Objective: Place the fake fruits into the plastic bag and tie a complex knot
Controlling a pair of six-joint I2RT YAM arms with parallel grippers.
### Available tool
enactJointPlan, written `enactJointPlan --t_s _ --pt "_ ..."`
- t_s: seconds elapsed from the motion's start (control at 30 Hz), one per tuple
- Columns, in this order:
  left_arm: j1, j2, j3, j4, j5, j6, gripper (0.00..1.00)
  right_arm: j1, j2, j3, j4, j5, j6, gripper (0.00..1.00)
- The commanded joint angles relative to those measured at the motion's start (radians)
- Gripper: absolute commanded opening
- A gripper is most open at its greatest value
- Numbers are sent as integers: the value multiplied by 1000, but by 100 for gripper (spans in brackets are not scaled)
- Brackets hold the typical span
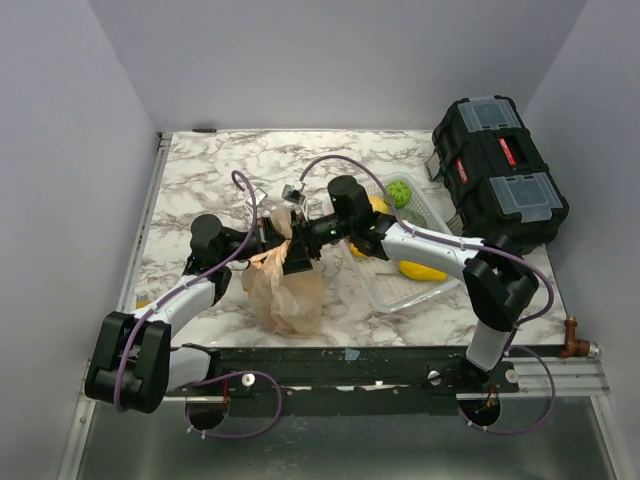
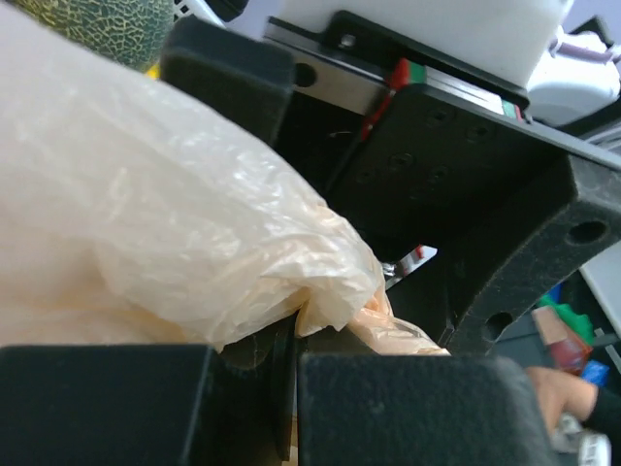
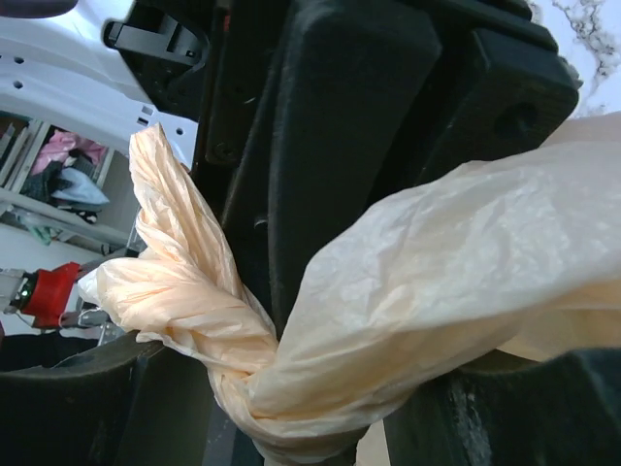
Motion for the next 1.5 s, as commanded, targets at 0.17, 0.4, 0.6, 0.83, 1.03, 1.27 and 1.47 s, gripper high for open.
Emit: enactJointPlan --t_s 0.17,0.4,0.6,0.83,1.03,1.27,1.47 --pt "-27 -16 23 -181 40 136 0 17 6 73 102 96 -21 68" --pt "-21 -28 22 -181 33 133 0 -61 -186 -46 -232 55 -219 84" --pt "-21 -21 31 -170 41 134 0 -106 -310 -92 -441 77 -356 73" --pt "-21 -35 23 -176 43 147 0 -141 -280 -48 -484 129 -362 45" --pt "-21 -41 25 -186 43 155 0 -141 -226 -20 -452 90 -311 43" --pt "-24 -43 25 -193 43 157 0 -141 -224 -47 -312 19 -192 44" --pt "-30 -44 29 -199 41 161 0 -139 -208 -34 -288 8 -179 44"
